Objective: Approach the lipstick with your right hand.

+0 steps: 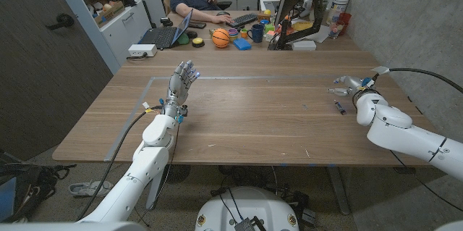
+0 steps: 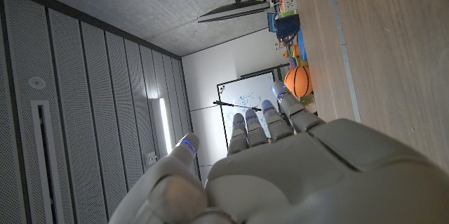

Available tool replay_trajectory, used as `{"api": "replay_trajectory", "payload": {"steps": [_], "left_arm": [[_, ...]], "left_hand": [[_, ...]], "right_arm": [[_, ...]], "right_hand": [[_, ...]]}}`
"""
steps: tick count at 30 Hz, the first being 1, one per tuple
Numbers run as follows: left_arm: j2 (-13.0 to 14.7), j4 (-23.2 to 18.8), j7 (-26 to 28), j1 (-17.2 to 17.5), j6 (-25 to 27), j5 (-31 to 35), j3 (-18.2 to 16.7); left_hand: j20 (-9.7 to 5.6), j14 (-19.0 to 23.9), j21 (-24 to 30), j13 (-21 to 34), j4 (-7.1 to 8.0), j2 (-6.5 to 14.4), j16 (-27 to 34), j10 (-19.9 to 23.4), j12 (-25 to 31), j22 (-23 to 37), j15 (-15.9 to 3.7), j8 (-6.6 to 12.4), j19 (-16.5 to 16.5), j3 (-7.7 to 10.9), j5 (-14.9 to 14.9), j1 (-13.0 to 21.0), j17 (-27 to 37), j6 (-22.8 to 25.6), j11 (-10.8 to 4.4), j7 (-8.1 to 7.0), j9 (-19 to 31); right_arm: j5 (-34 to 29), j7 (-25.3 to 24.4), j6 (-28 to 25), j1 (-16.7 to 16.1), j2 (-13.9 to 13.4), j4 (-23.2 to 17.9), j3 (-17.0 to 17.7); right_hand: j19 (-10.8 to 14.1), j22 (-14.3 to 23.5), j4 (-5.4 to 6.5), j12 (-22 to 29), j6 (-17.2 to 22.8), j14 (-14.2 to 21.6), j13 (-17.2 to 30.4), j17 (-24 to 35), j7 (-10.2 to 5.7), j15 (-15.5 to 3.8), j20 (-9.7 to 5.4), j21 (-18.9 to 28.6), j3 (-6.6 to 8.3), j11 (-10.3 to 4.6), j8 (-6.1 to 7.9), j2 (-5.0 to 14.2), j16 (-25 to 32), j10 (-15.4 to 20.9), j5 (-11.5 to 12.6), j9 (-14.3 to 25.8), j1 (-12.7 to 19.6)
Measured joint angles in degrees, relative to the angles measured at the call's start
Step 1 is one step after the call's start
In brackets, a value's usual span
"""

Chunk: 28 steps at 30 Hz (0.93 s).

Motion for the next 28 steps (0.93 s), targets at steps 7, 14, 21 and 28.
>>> {"api": "replay_trajectory", "payload": {"steps": [7, 14, 21, 28], "left_arm": [[0.00, -0.16, -0.04, 0.19, -0.02, -0.02, -0.07], [0.03, -0.36, -0.05, 0.46, -0.18, -0.08, -0.14], [0.07, -0.52, -0.06, 0.61, -0.27, -0.10, -0.20], [0.12, -0.58, -0.14, 0.67, -0.30, -0.20, -0.26]], "left_hand": [[0.00, 0.00, 0.00, 0.00, -0.06, 0.00, 0.00, -0.32, 0.00, 0.00, 0.00, 0.00, 0.00, -0.08, 0.00, 0.00, 0.00, 0.00, 0.30, 0.00, 0.00], [0.00, 0.00, -0.40, 0.00, -0.06, 0.30, 0.00, -0.31, 0.00, -0.01, 0.00, 0.00, 0.00, -0.07, 0.00, -0.30, 0.00, 0.00, 0.30, 0.00, 0.00], [0.30, 0.00, -0.61, 0.00, 0.16, 0.30, 0.00, -0.31, 0.00, -0.01, 0.00, 0.00, 0.30, -0.29, 0.00, -0.30, 0.00, 0.00, 0.30, 0.00, 0.00], [0.30, 0.00, -0.61, 0.00, 0.16, 0.30, 0.00, -0.31, 0.00, -0.01, 0.00, 0.00, 0.29, -0.29, 0.00, -0.30, 0.00, -0.08, 0.30, 0.08, 0.00]], "right_arm": [[0.27, 0.02, -0.20, 0.02, -0.12, -0.15, -0.16], [0.69, -0.49, -0.37, -0.35, -0.27, -0.52, -0.11], [1.05, -1.01, -0.41, -0.57, -0.30, -0.67, 0.14], [1.31, -1.45, -0.44, -0.79, -0.31, -0.82, 0.34]], "right_hand": [[0.59, 0.00, -0.23, 0.00, 0.26, 0.00, 0.00, 0.17, -0.16, -0.01, 0.19, -0.58, -0.24, 0.31, 0.00, -0.21, 0.00, 0.31, 0.00, 0.00, 0.21], [0.60, 0.00, -0.47, 0.00, 0.66, 0.63, 0.00, 0.17, 0.06, 0.00, 0.21, -1.25, -0.47, 0.31, -0.44, 0.09, 0.00, 0.74, 0.00, 0.00, 0.51], [0.82, -0.01, -0.22, 0.00, 0.66, 0.93, 0.00, 0.17, 0.06, -0.30, 0.00, -1.66, -0.73, 0.41, -0.44, 0.09, 0.00, 1.02, 0.00, 0.00, 0.51], [1.32, -0.01, 0.01, 0.00, 0.66, 1.24, 0.00, 0.16, 0.06, 0.00, 0.31, -2.10, -0.96, 0.41, -0.44, 0.39, 0.00, 1.02, 0.00, 0.01, 0.82]]}}
